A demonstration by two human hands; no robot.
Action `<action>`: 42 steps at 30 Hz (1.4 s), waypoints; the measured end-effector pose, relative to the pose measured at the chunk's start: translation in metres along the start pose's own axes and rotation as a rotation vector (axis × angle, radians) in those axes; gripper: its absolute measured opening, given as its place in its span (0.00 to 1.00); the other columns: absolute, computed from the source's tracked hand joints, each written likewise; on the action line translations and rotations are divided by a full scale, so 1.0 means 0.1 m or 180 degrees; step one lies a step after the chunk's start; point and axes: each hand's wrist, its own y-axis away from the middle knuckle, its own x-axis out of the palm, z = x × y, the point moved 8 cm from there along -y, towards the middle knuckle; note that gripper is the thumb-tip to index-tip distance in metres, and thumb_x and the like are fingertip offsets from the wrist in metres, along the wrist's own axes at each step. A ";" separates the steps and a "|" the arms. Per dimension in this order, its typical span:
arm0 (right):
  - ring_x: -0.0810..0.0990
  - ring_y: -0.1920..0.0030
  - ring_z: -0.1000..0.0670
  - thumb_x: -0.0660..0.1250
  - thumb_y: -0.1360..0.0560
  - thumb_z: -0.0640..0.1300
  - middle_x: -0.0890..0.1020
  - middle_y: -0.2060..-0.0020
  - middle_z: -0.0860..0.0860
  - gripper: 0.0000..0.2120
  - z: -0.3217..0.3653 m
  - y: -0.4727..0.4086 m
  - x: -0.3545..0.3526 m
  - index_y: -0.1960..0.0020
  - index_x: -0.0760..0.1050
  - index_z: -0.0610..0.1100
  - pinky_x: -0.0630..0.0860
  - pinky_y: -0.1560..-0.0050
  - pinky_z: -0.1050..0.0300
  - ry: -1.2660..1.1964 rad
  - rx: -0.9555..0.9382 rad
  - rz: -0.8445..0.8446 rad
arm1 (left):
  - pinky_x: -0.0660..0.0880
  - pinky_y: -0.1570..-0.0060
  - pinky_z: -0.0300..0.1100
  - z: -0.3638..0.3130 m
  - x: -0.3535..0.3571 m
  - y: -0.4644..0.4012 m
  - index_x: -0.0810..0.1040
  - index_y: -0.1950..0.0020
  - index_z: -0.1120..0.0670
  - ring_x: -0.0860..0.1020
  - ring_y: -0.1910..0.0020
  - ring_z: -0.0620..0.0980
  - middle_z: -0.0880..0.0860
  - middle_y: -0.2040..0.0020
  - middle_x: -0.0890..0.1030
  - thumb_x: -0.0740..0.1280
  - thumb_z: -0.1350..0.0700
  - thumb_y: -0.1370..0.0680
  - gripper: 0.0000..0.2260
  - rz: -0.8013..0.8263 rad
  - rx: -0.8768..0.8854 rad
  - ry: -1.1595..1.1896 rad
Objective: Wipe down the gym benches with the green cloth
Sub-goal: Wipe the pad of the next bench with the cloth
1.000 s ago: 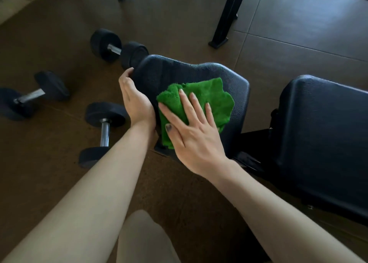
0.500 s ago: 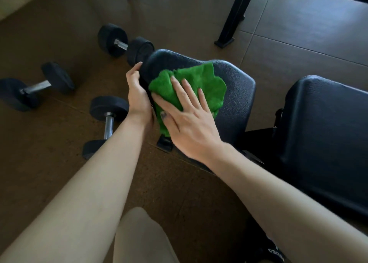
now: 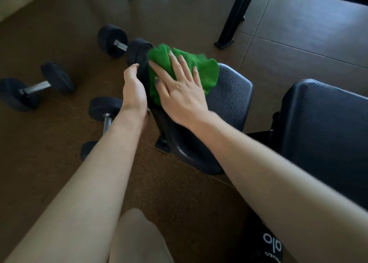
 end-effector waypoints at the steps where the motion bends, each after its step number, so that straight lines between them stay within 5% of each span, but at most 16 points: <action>1: 0.45 0.16 0.47 0.48 0.14 0.56 0.51 0.16 0.51 0.24 -0.06 0.22 -0.01 0.19 0.56 0.66 0.42 0.18 0.39 0.0024 0.0070 -0.0090 | 0.76 0.34 0.53 -0.04 0.03 0.02 0.79 0.32 0.51 0.82 0.38 0.55 0.56 0.37 0.84 0.57 0.43 0.17 0.21 -0.0167 -0.0014 0.0040; 6: 0.42 0.16 0.49 0.47 0.14 0.56 0.48 0.16 0.52 0.24 -0.23 0.80 0.05 0.19 0.52 0.67 0.38 0.18 0.42 0.0154 0.0260 0.0045 | 0.72 0.54 0.37 -0.13 0.02 0.12 0.77 0.34 0.50 0.76 0.48 0.44 0.50 0.39 0.77 0.58 0.49 0.15 0.14 -0.1376 0.0692 -0.0417; 14: 0.52 0.17 0.47 0.47 0.14 0.57 0.58 0.18 0.49 0.23 -0.38 -0.38 -0.11 0.20 0.57 0.67 0.42 0.19 0.40 -0.0055 0.0369 0.0041 | 0.79 0.41 0.53 -0.06 -0.02 0.10 0.80 0.42 0.48 0.80 0.44 0.51 0.51 0.42 0.81 0.59 0.50 0.18 0.12 -0.1533 0.0825 -0.0413; 17: 0.56 0.18 0.47 0.46 0.14 0.58 0.63 0.20 0.48 0.23 -0.65 -0.49 -0.18 0.20 0.60 0.66 0.41 0.19 0.42 -0.0031 0.0622 0.0078 | 0.78 0.47 0.48 -0.09 -0.01 0.14 0.80 0.40 0.49 0.79 0.46 0.49 0.50 0.44 0.80 0.58 0.50 0.17 0.13 -0.1592 0.0868 -0.0467; 22: 0.42 0.16 0.44 0.46 0.14 0.57 0.49 0.16 0.48 0.24 -0.83 -0.01 -0.17 0.19 0.55 0.64 0.39 0.19 0.40 -0.0140 0.1240 -0.0124 | 0.70 0.58 0.37 -0.09 0.04 0.16 0.78 0.37 0.49 0.76 0.50 0.43 0.45 0.47 0.77 0.55 0.51 0.14 0.14 -0.1629 0.0858 -0.0648; 27: 0.40 0.17 0.43 0.46 0.15 0.57 0.46 0.16 0.49 0.25 -0.22 0.70 0.06 0.18 0.51 0.65 0.37 0.19 0.38 0.0009 0.0649 -0.0056 | 0.70 0.58 0.36 -0.10 0.01 0.15 0.78 0.36 0.52 0.76 0.51 0.43 0.50 0.42 0.78 0.56 0.51 0.15 0.14 -0.1681 0.0928 -0.0677; 31: 0.45 0.16 0.45 0.48 0.15 0.58 0.51 0.16 0.52 0.24 -0.46 0.34 -0.07 0.20 0.54 0.69 0.40 0.19 0.37 0.0072 0.0459 -0.0054 | 0.70 0.57 0.36 -0.09 0.02 0.15 0.78 0.36 0.51 0.77 0.51 0.43 0.48 0.45 0.78 0.56 0.51 0.15 0.14 -0.1632 0.0886 -0.0697; 38: 0.41 0.17 0.44 0.44 0.15 0.59 0.48 0.16 0.49 0.24 -1.35 0.01 -0.28 0.19 0.52 0.68 0.38 0.21 0.32 -0.0259 0.2064 -0.0152 | 0.73 0.53 0.38 -0.10 0.01 0.15 0.78 0.37 0.53 0.78 0.49 0.46 0.47 0.47 0.78 0.57 0.50 0.16 0.14 -0.1629 0.0939 -0.0706; 42: 0.40 0.17 0.44 0.46 0.14 0.58 0.44 0.16 0.51 0.24 -1.39 0.57 -0.21 0.19 0.51 0.68 0.49 0.23 0.28 -0.0744 0.2613 -0.0354 | 0.73 0.54 0.38 -0.09 0.01 0.15 0.78 0.37 0.52 0.78 0.48 0.46 0.47 0.47 0.79 0.56 0.50 0.16 0.14 -0.1643 0.0978 -0.0734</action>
